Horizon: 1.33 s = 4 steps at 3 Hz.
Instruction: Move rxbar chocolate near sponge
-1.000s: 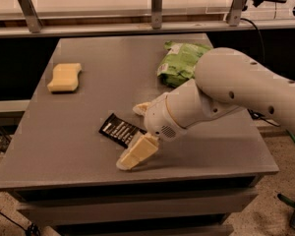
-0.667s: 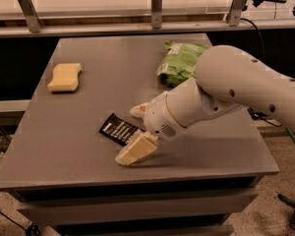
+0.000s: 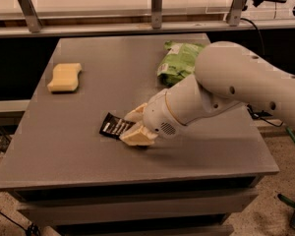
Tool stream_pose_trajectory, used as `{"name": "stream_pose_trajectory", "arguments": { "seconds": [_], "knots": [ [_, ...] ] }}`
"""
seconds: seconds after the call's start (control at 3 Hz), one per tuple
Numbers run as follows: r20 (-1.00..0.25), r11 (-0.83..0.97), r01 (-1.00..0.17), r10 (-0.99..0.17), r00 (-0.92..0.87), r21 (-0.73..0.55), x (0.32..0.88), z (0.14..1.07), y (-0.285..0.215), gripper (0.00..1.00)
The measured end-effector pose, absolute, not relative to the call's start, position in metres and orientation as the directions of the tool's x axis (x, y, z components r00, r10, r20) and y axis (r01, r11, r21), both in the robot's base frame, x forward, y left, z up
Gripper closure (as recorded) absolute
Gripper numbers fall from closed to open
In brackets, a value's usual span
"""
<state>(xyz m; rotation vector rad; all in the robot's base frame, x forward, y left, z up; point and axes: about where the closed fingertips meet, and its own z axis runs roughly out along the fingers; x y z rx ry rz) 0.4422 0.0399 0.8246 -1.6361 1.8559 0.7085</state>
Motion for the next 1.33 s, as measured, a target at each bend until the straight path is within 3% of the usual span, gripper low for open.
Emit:
{"name": "stream_pose_trajectory", "arguments": {
  "seconds": [1.0,1.33],
  "knots": [
    [-0.725,0.113,-0.994,-0.685,-0.068,-0.013,0.465,0.827,0.049,1.0],
    [-0.726,0.09,-0.994,-0.688,-0.011,-0.069,0.503,0.829,0.068,1.0]
  ]
}}
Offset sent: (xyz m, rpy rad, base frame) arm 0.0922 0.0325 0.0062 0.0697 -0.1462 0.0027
